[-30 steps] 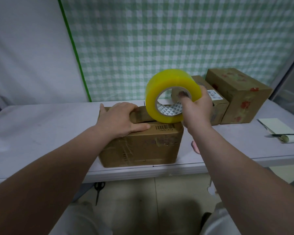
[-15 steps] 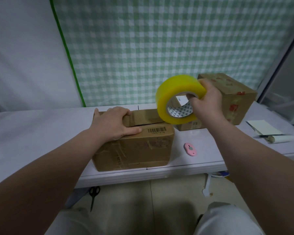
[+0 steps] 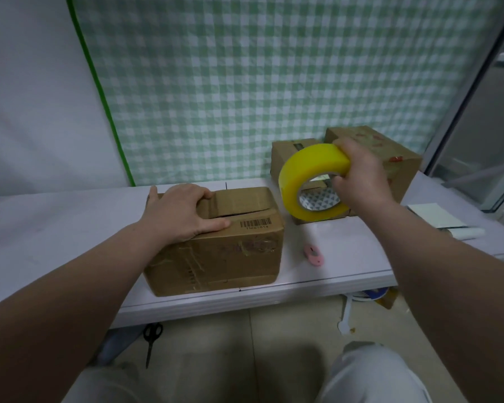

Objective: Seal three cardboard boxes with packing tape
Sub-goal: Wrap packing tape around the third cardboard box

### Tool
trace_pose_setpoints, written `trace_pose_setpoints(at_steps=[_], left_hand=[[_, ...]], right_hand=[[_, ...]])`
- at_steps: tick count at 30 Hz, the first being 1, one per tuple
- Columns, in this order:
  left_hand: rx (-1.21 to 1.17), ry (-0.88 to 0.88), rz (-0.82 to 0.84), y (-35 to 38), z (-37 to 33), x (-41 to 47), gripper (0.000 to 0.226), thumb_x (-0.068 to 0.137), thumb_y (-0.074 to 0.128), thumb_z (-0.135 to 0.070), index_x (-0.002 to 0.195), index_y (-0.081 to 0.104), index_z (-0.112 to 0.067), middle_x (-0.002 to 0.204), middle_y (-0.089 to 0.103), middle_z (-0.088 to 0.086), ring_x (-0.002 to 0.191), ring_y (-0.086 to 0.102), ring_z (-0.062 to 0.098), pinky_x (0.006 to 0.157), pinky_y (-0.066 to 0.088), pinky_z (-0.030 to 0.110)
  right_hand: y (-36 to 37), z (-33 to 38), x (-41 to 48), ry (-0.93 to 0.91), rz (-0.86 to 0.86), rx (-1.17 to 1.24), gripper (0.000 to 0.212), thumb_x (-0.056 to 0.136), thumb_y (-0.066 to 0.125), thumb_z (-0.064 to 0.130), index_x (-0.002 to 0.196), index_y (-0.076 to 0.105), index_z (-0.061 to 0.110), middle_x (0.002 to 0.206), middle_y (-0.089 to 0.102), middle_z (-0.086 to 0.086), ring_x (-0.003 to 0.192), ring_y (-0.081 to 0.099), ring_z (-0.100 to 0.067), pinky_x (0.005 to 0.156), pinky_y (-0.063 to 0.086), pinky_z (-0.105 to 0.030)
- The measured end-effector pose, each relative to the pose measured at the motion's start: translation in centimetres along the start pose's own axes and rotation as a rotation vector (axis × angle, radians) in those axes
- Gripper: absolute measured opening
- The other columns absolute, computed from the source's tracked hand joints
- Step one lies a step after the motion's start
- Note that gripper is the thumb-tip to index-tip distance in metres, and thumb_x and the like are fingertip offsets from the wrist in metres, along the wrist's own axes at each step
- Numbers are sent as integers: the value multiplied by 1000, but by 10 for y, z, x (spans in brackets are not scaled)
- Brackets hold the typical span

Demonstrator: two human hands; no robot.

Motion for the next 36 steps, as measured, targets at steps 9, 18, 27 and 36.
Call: trace_pose_setpoints(at_steps=[9, 18, 27, 36], left_hand=[[13, -5, 12, 1, -1, 0, 108, 45, 25, -95, 131, 47, -35, 136, 48, -9, 129, 40, 18, 113, 11, 61], [17, -10, 35, 1, -1, 0, 103, 49, 30, -95, 131, 47, -34, 134, 51, -10, 124, 45, 18, 109, 24, 56], [33, -101, -15, -13, -4, -16, 73, 76, 53, -73, 136, 50, -31, 134, 55, -1, 119, 52, 21, 91, 46, 38], [266, -160, 73, 3, 34, -51, 119, 62, -6, -89, 140, 34, -9, 149, 31, 9, 140, 25, 23, 114, 19, 52]], right_hand=[[18, -17, -9, 28, 9, 12, 56, 79, 58, -3, 130, 53, 19, 116, 58, -14, 104, 55, -35, 74, 37, -32], [21, -25, -12, 148, -55, 5, 46, 84, 59, 8, 126, 56, 27, 112, 63, -8, 101, 57, -32, 68, 34, -31], [12, -6, -12, 74, -95, -85, 55, 81, 57, 0, 131, 53, 24, 118, 58, -12, 106, 55, -36, 73, 41, -36], [18, -15, -16, 114, -77, -53, 53, 82, 56, 1, 131, 54, 20, 116, 58, -17, 105, 54, -39, 75, 42, -39]])
Point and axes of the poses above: each hand's wrist, its own x-axis towards the middle knuckle, its own y-axis out of the palm, z = x × y, the point moved 10 cm from there along x, towards the middle knuckle
